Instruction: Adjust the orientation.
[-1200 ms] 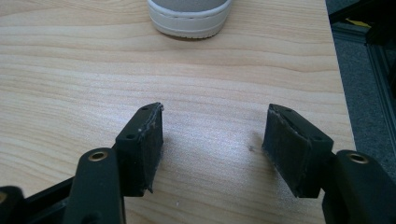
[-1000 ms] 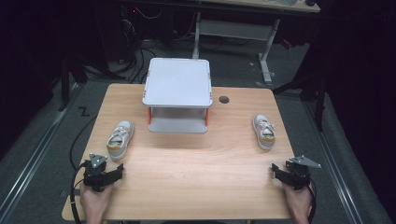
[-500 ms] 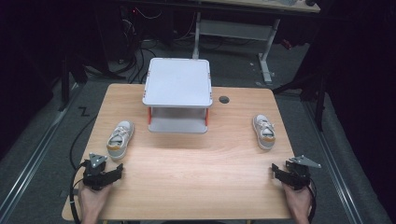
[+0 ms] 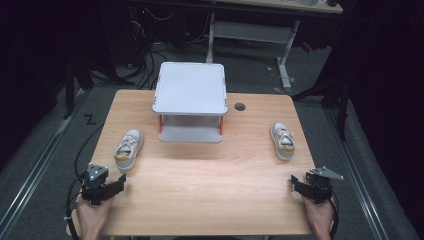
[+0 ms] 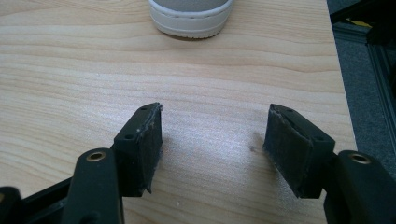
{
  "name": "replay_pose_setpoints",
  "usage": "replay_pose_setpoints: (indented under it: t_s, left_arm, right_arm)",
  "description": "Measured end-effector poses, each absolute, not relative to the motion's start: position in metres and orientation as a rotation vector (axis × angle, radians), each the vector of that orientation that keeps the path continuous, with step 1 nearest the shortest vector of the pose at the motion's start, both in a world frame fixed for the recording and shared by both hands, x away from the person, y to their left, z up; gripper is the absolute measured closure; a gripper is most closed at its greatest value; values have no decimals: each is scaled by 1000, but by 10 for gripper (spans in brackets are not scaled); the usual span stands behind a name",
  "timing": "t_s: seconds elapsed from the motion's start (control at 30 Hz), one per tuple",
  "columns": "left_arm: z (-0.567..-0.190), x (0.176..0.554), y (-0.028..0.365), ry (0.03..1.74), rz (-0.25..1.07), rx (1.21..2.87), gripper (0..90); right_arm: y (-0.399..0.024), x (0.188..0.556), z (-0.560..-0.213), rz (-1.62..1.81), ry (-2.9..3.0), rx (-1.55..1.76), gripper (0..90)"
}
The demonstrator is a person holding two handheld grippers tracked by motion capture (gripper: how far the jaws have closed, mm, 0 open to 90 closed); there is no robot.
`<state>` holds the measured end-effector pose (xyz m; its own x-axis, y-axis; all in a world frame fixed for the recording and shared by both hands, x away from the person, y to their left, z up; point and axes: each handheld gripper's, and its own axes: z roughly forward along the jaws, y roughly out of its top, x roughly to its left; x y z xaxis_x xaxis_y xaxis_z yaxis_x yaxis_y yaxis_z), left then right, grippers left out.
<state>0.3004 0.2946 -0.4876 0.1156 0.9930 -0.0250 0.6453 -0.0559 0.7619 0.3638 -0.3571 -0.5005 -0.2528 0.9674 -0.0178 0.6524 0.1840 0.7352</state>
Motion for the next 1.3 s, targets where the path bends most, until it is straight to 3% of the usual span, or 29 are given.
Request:
replay_pose_setpoints:
  t_s: [0.4, 0.6, 1.07, 1.3]
  left_arm:
    - [-440, 304, 313, 1586, 679, 1722, 415]
    - [-419, 329, 318, 1634, 688, 1743, 461]
    - [-435, 391, 302, 1694, 658, 1956, 511]
    - [-445, 403, 297, 1704, 632, 1999, 630]
  right_arm:
    - [-357, 364, -500, 849, 1976, 1515, 372]
    - [-357, 364, -501, 849, 1976, 1516, 372]
    - [-357, 364, -500, 849, 1976, 1517, 372]
    - [-357, 364, -500, 849, 1976, 1516, 372]
